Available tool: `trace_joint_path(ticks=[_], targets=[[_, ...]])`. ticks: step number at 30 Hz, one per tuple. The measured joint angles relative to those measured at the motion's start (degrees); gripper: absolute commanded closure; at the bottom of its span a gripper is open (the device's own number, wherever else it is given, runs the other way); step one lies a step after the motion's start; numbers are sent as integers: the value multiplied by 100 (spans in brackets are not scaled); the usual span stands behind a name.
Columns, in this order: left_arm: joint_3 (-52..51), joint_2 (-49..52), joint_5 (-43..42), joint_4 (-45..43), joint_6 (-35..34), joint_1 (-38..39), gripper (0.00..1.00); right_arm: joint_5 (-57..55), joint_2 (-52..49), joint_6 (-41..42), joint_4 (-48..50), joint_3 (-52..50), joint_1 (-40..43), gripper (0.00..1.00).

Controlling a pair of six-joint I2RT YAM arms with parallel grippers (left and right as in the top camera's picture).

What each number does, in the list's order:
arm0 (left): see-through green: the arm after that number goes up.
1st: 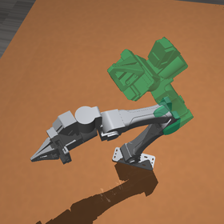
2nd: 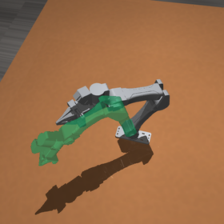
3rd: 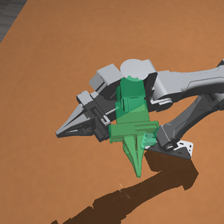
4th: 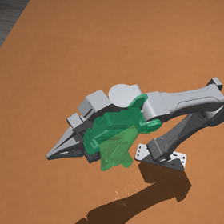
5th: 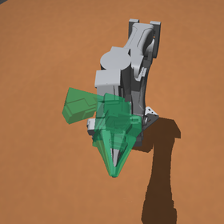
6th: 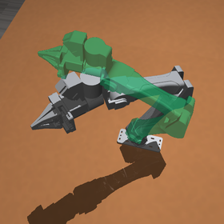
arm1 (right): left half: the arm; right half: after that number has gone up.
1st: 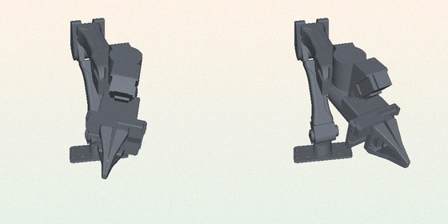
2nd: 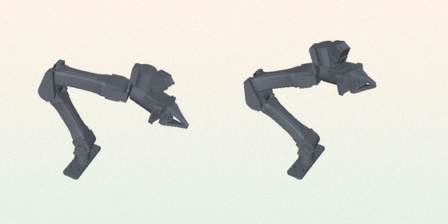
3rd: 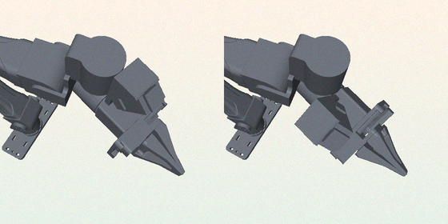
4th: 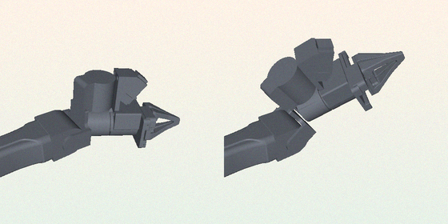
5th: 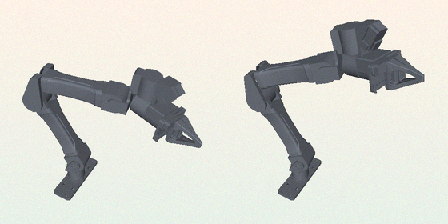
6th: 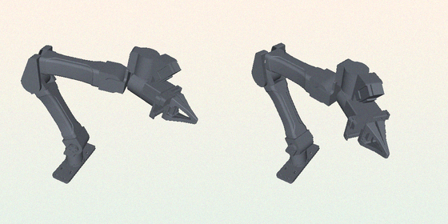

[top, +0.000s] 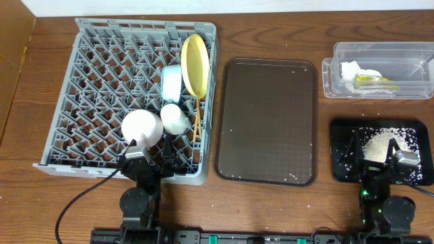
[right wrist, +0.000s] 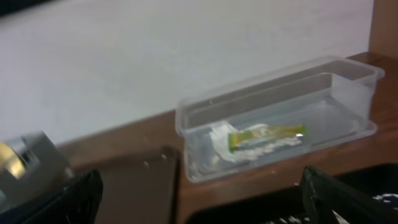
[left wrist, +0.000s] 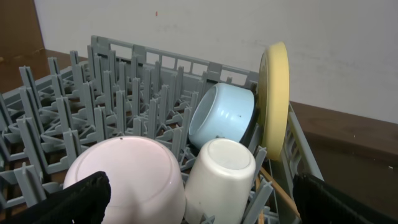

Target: Sort waste into correct bins and load items into the dishwasher

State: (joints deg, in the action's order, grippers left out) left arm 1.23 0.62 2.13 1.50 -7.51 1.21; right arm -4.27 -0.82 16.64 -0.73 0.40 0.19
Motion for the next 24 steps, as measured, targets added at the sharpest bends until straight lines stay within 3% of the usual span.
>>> trace_joint_path(ticks=[12,24], targets=[[0,0,0,0,0,0,5,203,13,-1746,-326,-2,0,1],[0,0,0,0,0,0,5,240,13,-1751,-326,-2,0,1]])
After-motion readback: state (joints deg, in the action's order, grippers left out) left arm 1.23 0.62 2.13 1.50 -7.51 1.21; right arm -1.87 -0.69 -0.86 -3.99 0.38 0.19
